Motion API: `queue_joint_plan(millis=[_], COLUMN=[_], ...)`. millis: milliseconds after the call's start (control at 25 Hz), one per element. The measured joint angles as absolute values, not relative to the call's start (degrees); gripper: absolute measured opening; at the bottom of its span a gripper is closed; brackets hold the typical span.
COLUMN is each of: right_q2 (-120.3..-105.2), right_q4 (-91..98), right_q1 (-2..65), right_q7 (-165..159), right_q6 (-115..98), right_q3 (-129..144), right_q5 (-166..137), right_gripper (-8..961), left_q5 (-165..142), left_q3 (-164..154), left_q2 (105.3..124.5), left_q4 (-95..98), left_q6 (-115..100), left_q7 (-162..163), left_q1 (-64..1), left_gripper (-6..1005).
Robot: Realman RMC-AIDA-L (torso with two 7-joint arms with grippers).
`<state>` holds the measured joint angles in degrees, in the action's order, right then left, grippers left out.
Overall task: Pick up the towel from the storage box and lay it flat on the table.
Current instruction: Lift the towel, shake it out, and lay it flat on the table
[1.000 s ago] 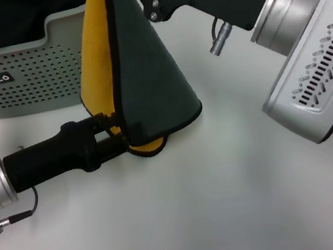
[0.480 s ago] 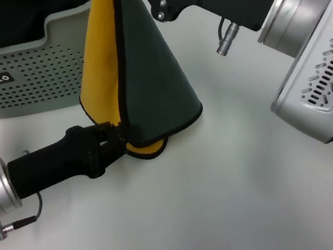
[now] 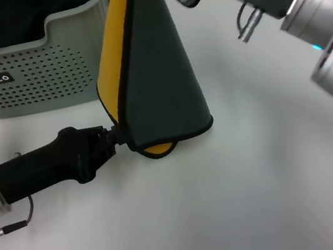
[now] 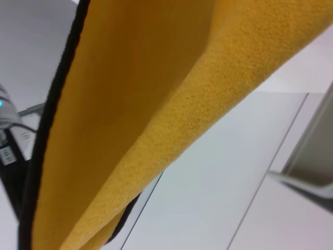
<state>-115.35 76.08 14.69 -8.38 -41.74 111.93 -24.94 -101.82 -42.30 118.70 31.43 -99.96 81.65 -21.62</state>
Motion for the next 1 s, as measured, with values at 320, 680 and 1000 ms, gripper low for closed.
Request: queue_joint_plan(millis=[320,680,1000], right_q2=[-114.41,-114.09,-114.48], right_q4=[75.4,74.4,74.3], right_q1=[14.3,15.0,15.2], right_q7=[-13.7,-16.1,-16.4], right_q6=[-43.4,-45.1,-44.6], right_q3=[110.1,109.8,110.2], right_q5=[-25.1,-26.5,-28.3], right_gripper=[35,39,42], left_q5=[-99.8,-102.2,-104.4], left_q3=[-42.2,-42.7,-42.9], left_q2=[116.95,118.34,119.71], left_q4=[31.5,31.0,25.8], left_q6=[-102.6,-98.9,-93.2], left_q7=[81.9,81.7,78.0], left_q1=[-21.6,-22.8,-24.2], left_gripper=[10,62,304])
